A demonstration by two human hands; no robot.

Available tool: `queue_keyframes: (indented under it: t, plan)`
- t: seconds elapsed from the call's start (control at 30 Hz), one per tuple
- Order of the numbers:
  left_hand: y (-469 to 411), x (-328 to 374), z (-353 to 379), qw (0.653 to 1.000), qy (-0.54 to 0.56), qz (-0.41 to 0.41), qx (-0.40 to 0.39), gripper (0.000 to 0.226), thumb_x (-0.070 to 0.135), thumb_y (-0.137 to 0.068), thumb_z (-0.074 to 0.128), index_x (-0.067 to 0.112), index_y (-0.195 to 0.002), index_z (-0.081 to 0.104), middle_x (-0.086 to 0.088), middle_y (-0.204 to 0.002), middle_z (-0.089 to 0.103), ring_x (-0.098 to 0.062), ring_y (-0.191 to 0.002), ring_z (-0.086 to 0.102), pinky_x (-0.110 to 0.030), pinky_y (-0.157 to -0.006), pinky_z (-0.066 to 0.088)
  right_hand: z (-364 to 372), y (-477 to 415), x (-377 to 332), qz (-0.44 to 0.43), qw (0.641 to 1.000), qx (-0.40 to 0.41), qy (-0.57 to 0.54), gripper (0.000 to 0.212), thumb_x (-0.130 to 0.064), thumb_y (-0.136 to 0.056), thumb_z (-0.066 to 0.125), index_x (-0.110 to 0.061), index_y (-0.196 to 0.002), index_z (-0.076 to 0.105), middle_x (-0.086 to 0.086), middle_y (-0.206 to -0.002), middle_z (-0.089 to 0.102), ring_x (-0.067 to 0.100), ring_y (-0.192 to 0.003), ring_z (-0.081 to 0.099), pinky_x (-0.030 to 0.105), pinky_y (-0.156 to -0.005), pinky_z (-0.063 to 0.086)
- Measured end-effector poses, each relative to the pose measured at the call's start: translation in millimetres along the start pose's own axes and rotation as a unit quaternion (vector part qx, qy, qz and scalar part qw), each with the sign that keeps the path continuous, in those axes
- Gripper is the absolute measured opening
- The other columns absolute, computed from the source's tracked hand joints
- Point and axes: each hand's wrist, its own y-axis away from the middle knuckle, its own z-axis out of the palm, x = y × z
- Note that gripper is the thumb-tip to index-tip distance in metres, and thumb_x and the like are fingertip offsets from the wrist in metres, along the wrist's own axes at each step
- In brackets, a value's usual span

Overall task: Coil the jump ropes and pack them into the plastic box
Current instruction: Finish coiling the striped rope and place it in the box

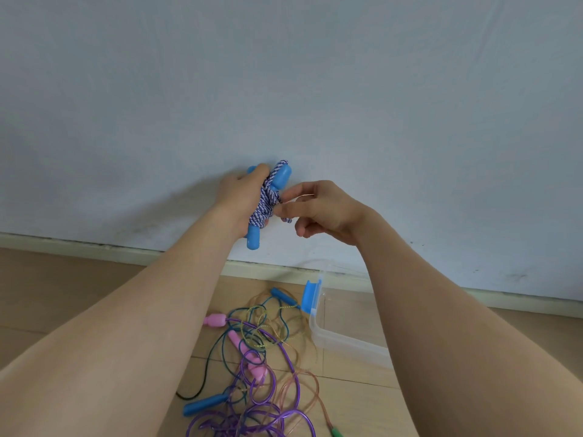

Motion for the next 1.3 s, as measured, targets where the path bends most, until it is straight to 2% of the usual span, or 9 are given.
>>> queue_keyframes:
  t: [0.1, 0.3, 0.5, 0.63, 0.8, 0.93, 1.0, 1.13, 1.3]
  plan:
    - [0.3, 2.7, 3.6, 0.998, 0.025, -0.026, -0.045, 0.029, 0.043, -0.083, 0.059, 0.015, -0.09, 0.061, -0.014, -0.077, 0.061, -0.024, -0.051, 0.052, -0.027, -0.05, 0.042, -8.0, -1.6, 7.7, -0.011, 0.999, 0.007, -0.05, 0.02, -0.01, -0.095, 0.073, -0.003, -0.113, 0.076, 0.01, -0.092, 0.071, 0.023, -0.075, 0.075, 0.03, -0.073, 0.061]
    - [10.9, 7.6, 7.7, 0.987, -0.038, -0.02, -0.155, 0.03, 0.042, -0.1, 0.051, 0.017, -0.097, 0.067, -0.004, -0.077, 0.07, -0.02, -0.06, 0.066, -0.031, -0.056, 0.05, -16.6, -7.8, 20.8, -0.051, 0.991, 0.126, -0.01, 0.02, -0.015, -0.098, 0.072, 0.003, -0.105, 0.077, 0.013, -0.091, 0.075, 0.019, -0.074, 0.072, 0.03, -0.073, 0.062]
    - [15.9, 8.5, 8.5, 0.98, -0.074, 0.01, -0.182, 0.032, 0.042, -0.102, 0.053, 0.012, -0.103, 0.066, -0.008, -0.077, 0.069, -0.022, -0.064, 0.069, -0.033, -0.058, 0.052, -17.7, -6.6, 19.5, -0.05, 0.983, 0.173, 0.025, 0.015, -0.018, -0.089, 0.083, -0.003, -0.089, 0.079, 0.012, -0.079, 0.076, 0.016, -0.064, 0.073, 0.025, -0.061, 0.057]
    - [18.9, 6.4, 7.8, 0.97, -0.1, -0.003, -0.223, 0.035, 0.043, -0.104, 0.052, 0.012, -0.112, 0.066, -0.006, -0.084, 0.073, -0.021, -0.073, 0.071, -0.034, -0.061, 0.053, -22.1, -4.6, 22.2, -0.028, 0.985, 0.17, 0.031, 0.018, -0.02, -0.086, 0.086, -0.004, -0.084, 0.079, 0.018, -0.08, 0.075, 0.017, -0.066, 0.067, 0.029, -0.065, 0.057]
    - [20.6, -0.1, 5.8, 0.946, -0.127, 0.01, -0.298, 0.035, 0.036, -0.106, 0.057, 0.008, -0.123, 0.069, -0.013, -0.109, 0.076, -0.021, -0.086, 0.07, -0.033, -0.066, 0.059, -32.6, 4.3, 24.3, 0.012, 0.992, 0.109, -0.057, 0.013, -0.008, -0.098, 0.069, 0.0, -0.104, 0.079, 0.016, -0.089, 0.078, 0.017, -0.076, 0.073, 0.023, -0.068, 0.058]
    - [13.1, -9.5, 6.0, 0.948, -0.168, 0.041, -0.268, 0.037, 0.036, -0.102, 0.065, 0.004, -0.12, 0.068, -0.016, -0.106, 0.073, -0.026, -0.091, 0.069, -0.037, -0.076, 0.057, -37.5, 7.1, 25.9, 0.09, 0.983, 0.063, -0.15, 0.037, -0.032, -0.11, 0.054, 0.001, -0.115, 0.071, 0.017, -0.102, 0.078, 0.025, -0.091, 0.075, 0.037, -0.094, 0.06]
    - [11.3, -10.7, 7.9, 0.948, -0.171, 0.05, -0.264, 0.035, 0.036, -0.101, 0.067, 0.005, -0.119, 0.069, -0.014, -0.103, 0.074, -0.025, -0.091, 0.069, -0.038, -0.077, 0.057, -38.8, 8.8, 24.6, 0.097, 0.98, 0.05, -0.169, 0.038, -0.036, -0.106, 0.059, -0.001, -0.12, 0.07, 0.018, -0.11, 0.075, 0.032, -0.102, 0.075, 0.043, -0.102, 0.058]
    - [7.5, -10.8, 9.6, 0.958, -0.13, 0.056, -0.248, 0.027, 0.033, -0.101, 0.068, 0.012, -0.118, 0.068, -0.011, -0.104, 0.074, -0.023, -0.093, 0.071, -0.039, -0.081, 0.058, -37.5, 12.1, 21.9, 0.02, 0.991, -0.018, -0.134, 0.031, -0.023, -0.097, 0.073, -0.009, -0.125, 0.074, 0.014, -0.124, 0.074, 0.027, -0.112, 0.074, 0.035, -0.102, 0.058]
    - [5.5, -14.9, 14.0, 0.966, -0.125, 0.076, -0.212, 0.018, 0.026, -0.101, 0.069, 0.018, -0.112, 0.057, -0.016, -0.105, 0.066, -0.026, -0.086, 0.068, -0.04, -0.073, 0.059, -27.3, 4.0, 23.0, -0.018, 0.999, 0.023, -0.043, 0.04, -0.024, -0.1, 0.072, -0.014, -0.137, 0.065, 0.017, -0.125, 0.073, 0.031, -0.108, 0.076, 0.039, -0.096, 0.062]
